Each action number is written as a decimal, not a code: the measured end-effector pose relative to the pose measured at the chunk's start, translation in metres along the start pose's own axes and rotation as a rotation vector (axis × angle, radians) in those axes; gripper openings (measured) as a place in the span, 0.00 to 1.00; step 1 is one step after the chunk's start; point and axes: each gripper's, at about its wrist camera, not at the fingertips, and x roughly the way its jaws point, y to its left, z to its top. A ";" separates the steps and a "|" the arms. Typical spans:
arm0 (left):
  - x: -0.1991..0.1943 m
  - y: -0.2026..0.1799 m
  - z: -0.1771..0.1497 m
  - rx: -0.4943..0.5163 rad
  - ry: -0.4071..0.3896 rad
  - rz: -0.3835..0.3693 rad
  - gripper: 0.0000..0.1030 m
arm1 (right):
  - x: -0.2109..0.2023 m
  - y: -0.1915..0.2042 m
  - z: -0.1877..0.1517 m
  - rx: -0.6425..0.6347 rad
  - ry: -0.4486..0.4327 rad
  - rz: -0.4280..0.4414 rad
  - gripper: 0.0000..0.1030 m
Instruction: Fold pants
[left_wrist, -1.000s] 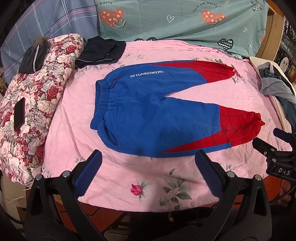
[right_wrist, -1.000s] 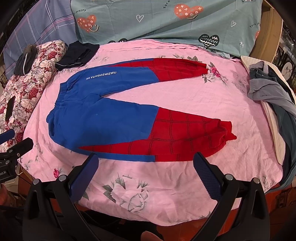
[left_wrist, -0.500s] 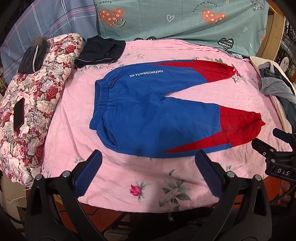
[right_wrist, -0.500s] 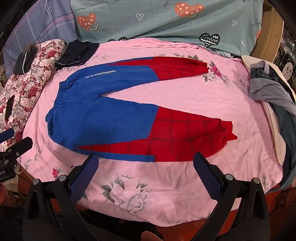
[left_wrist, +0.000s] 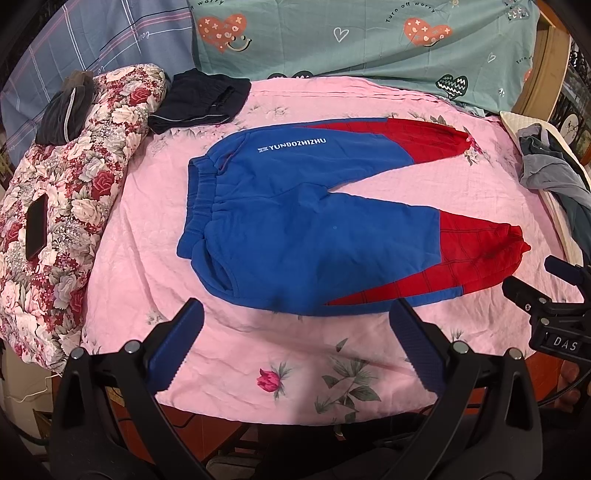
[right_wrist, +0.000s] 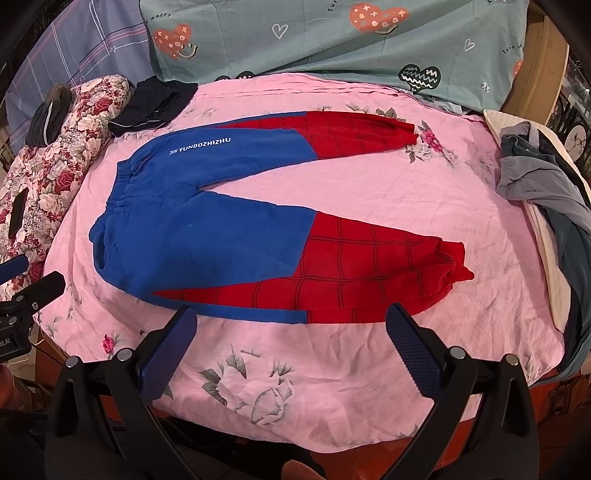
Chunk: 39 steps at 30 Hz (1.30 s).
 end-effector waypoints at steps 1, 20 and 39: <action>0.000 0.000 0.000 0.000 0.000 0.000 0.98 | 0.000 0.000 0.000 0.000 0.001 0.000 0.99; 0.001 0.000 0.000 0.000 0.002 0.000 0.98 | 0.004 0.004 0.006 -0.014 0.010 0.003 0.99; 0.025 0.043 0.018 -0.078 0.046 0.018 0.98 | 0.024 0.010 0.022 -0.017 0.041 0.022 0.99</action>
